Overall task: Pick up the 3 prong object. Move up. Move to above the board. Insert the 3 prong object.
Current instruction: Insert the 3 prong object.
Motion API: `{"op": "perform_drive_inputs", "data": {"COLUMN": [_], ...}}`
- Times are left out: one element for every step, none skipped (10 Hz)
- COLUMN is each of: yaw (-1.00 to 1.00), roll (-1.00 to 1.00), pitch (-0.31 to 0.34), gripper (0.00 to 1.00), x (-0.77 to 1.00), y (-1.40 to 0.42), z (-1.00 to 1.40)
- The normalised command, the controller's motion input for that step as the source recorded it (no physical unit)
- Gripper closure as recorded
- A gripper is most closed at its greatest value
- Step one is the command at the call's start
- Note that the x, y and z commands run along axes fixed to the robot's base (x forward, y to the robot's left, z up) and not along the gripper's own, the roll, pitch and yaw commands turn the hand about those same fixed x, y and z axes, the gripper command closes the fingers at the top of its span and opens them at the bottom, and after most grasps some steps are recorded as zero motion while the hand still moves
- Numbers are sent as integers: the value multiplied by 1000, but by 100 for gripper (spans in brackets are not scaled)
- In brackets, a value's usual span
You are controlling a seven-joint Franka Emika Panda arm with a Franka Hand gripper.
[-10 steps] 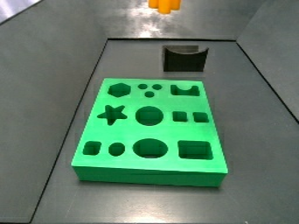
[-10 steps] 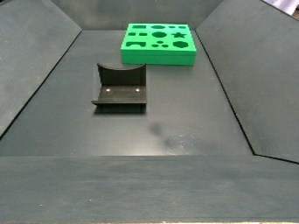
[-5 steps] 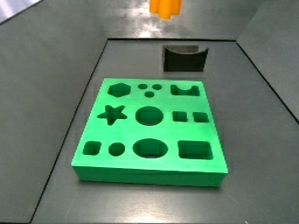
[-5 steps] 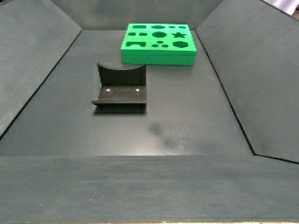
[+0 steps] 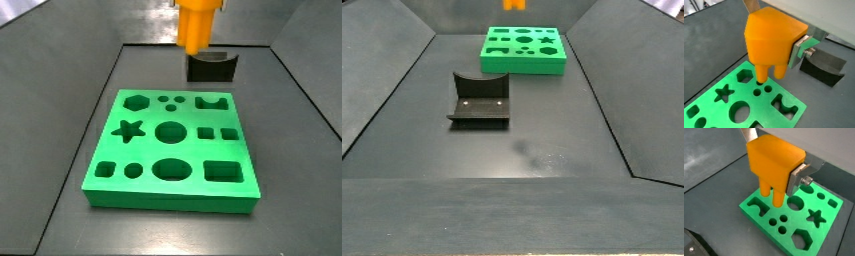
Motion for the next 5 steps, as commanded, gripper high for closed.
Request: {"op": "perform_drive_inputs", "data": {"yaw": [123,191,186,183,206], "roll": [110,113,97,104,131], "pitch": [-53,-89,-113,-123,-140], "gripper": [100,100,100,100,100], "x": [-60,-80,-94,-94,-143], "y": [71,0,0,0,0], "z": [-334,-374,-371,-391,-420]}}
